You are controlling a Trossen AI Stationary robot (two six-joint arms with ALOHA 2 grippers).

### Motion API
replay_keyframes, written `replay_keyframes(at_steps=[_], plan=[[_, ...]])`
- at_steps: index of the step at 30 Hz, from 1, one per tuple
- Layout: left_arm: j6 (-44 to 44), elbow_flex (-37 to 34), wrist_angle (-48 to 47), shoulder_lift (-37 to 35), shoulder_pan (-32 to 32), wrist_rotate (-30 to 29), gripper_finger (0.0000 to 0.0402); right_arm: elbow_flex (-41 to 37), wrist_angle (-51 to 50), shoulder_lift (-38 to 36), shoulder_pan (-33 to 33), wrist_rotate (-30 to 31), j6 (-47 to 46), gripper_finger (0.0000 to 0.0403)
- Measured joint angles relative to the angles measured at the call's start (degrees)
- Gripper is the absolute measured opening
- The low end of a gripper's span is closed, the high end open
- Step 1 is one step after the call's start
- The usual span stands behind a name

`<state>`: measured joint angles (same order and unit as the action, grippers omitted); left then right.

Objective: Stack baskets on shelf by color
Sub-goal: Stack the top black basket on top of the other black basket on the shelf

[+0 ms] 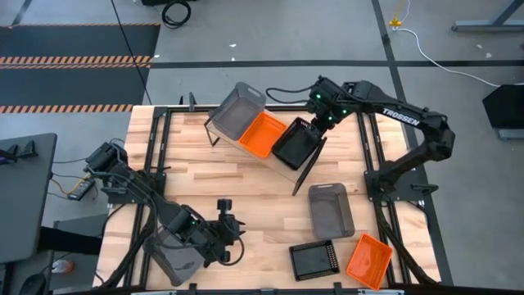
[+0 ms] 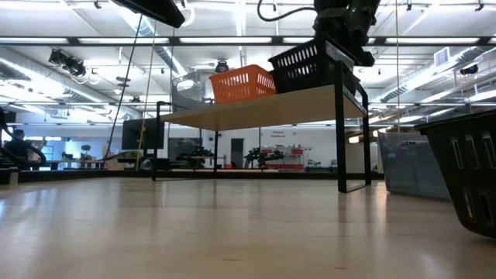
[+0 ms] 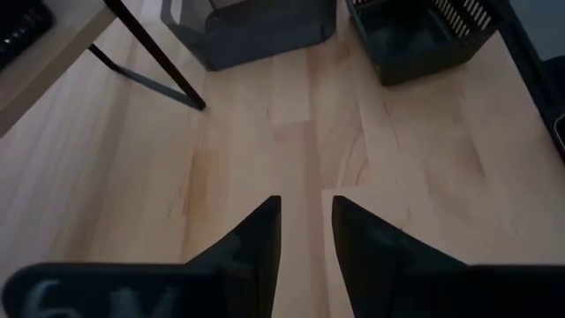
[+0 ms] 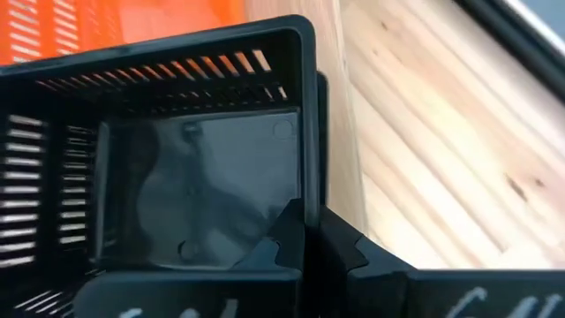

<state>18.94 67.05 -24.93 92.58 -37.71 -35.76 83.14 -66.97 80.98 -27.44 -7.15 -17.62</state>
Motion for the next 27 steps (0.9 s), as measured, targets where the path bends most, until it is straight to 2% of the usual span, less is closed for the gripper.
replay_keyframes(at_steps=[6, 11, 27], plan=[[0.00, 0.02, 1.01, 0.00, 0.00, -0.05, 0.0110, -7.26, 5.08, -2.80, -0.12, 0.01, 0.05, 0.0011], [0.00, 0.02, 1.04, 0.00, 0.07, -0.05, 0.0110, -8.79, 5.91, -4.65, -0.82, 0.03, 1.11, 0.0021], [0.74, 0.02, 1.21, 0.00, 0.04, -0.21, 0.0110, -8.51, 5.19, -6.30, 1.80, 3.71, 6.11, 0.0149]])
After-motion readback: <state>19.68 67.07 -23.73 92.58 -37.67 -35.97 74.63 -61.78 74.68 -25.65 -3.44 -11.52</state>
